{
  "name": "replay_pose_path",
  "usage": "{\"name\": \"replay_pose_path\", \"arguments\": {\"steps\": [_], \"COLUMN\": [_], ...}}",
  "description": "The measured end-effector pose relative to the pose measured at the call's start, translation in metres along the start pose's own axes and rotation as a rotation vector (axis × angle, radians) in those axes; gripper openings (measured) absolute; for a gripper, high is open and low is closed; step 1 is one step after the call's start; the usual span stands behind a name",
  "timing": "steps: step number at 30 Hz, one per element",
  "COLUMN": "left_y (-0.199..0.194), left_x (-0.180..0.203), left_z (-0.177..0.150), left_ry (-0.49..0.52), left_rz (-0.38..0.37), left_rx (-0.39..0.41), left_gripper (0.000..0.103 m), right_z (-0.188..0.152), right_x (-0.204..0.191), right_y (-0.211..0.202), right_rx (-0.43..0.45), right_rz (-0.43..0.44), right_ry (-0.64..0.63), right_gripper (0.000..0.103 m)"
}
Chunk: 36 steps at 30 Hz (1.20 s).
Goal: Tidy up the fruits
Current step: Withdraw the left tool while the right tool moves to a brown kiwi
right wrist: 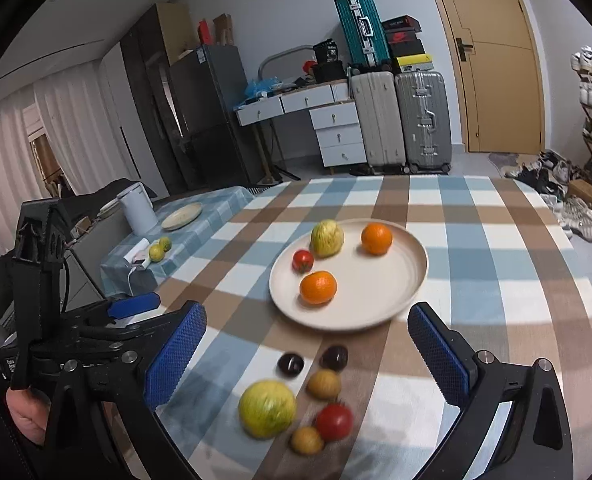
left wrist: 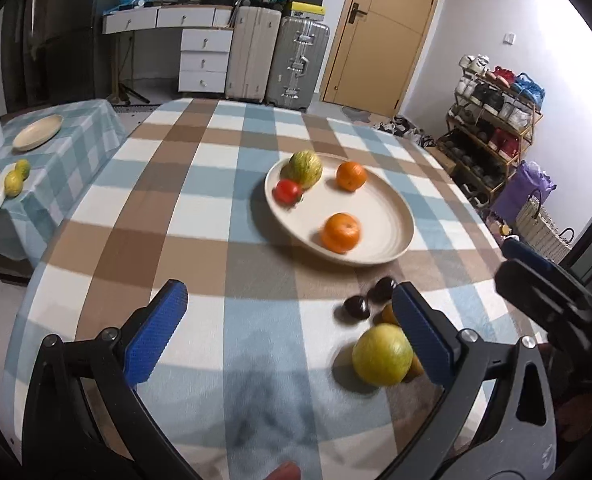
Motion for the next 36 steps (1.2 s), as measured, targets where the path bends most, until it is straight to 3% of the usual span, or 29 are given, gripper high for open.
{"name": "replay_pose_path", "arguments": {"steps": [13,28,31,36], "left_y": [0.005,0.019,0.021,0.024], "left_x": [-0.001,-0.016,-0.017,-0.015], "left_z": [-0.045,-0.064,-0.064,-0.061], "left_ry": [0.021,-0.013,-0.014,-0.013], "left_rz": [0.022,0.012,0.003,-0.010], "left_rx": [-0.076,-0.118,-0.120,-0.120], "left_gripper": [0.102,0.102,0.102,0.102], "right_z": [-0.047,-0.087,-0.090,-0.103], "right_x": [-0.002,0.005,0.005,0.006], "right_y": [-0.013,-0.002,0.002,0.017], "right_rx": [-0.028,-0.126,-0.149,-0.223], "right_rz": [-0.015,-0.008,0.002,0.000], "right_ry": [0.037,0.073,0.079,0.085], "right_gripper": [0.103,0.102,0.095,0.073]}}
Point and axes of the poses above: each gripper's, at about its wrist camera, not at the fingertips, and y roughly the way its jaws point, x to its right, z to its top, the point moved 7 cm from there along y, roughly the way its jaws point, and after that the axes turned 7 degrees about -z, right-handed, at the moved point
